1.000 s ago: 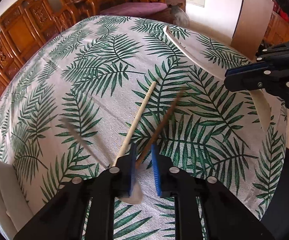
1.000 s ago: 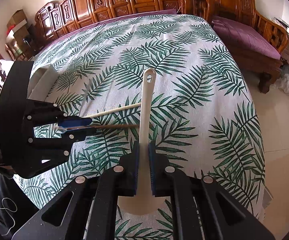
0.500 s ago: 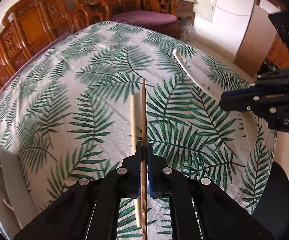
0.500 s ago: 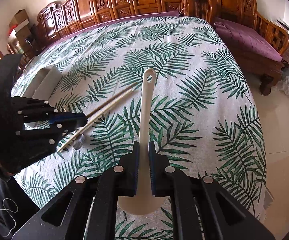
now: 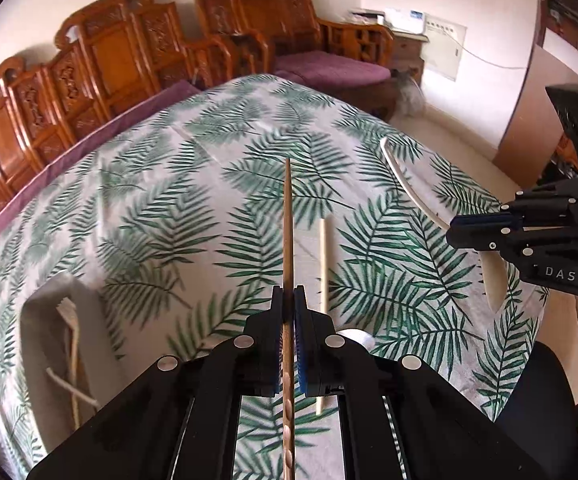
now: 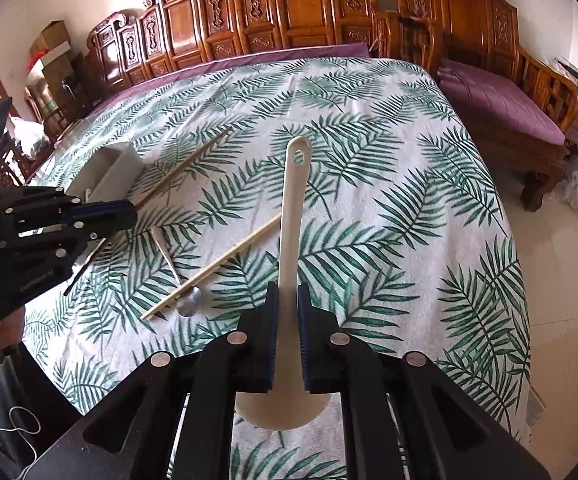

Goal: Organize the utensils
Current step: 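Lift the chopstick toward the grey tray with the left gripper while the right holds the spoon, then lower the chopstick into the grey tray and open the left gripper while the right releases the white spoon there, then move the right gripper to the loose utensils and grasp a wooden chopstick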

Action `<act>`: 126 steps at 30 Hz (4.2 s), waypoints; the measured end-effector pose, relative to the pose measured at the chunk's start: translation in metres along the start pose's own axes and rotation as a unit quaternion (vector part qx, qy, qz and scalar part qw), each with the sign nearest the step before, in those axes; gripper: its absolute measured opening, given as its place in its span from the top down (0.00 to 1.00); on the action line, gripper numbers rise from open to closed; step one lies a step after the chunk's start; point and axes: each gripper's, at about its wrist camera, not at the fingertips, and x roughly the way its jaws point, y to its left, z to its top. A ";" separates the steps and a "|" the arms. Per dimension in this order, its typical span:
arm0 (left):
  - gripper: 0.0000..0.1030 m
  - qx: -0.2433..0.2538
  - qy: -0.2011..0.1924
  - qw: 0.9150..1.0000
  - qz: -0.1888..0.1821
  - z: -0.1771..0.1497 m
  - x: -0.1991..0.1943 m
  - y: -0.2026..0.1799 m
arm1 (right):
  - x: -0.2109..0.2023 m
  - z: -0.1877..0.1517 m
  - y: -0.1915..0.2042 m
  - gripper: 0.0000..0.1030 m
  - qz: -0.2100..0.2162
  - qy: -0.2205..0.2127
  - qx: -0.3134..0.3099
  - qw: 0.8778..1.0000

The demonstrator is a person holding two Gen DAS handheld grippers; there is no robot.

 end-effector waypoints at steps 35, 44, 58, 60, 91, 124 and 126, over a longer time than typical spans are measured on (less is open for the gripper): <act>0.95 -0.150 -0.014 0.984 0.094 -0.061 -0.045 0.191 | 0.035 0.067 0.157 0.89 0.039 -0.001 -0.083 0.996; 0.82 -0.167 -0.033 0.981 0.088 -0.078 -0.060 0.210 | 0.065 0.095 0.222 0.89 0.073 0.000 -0.100 0.992; 0.82 -0.185 -0.044 0.974 0.122 -0.113 -0.100 0.246 | 0.119 0.119 0.288 0.89 0.121 0.017 -0.078 0.990; 0.82 -0.188 -0.044 0.974 0.122 -0.116 -0.103 0.249 | 0.123 0.120 0.291 0.86 0.121 0.018 -0.074 0.990; 0.72 -0.137 -0.075 0.983 0.098 -0.084 -0.102 0.157 | 0.089 0.044 0.084 0.68 -0.029 0.026 0.005 0.999; 0.69 -0.129 -0.049 0.988 0.062 -0.101 -0.078 0.091 | 0.115 0.020 0.093 0.94 -0.055 0.089 0.026 0.994; 0.69 -0.129 -0.046 0.989 0.058 -0.101 -0.076 0.087 | 0.109 0.021 0.094 0.95 -0.055 0.079 0.026 0.995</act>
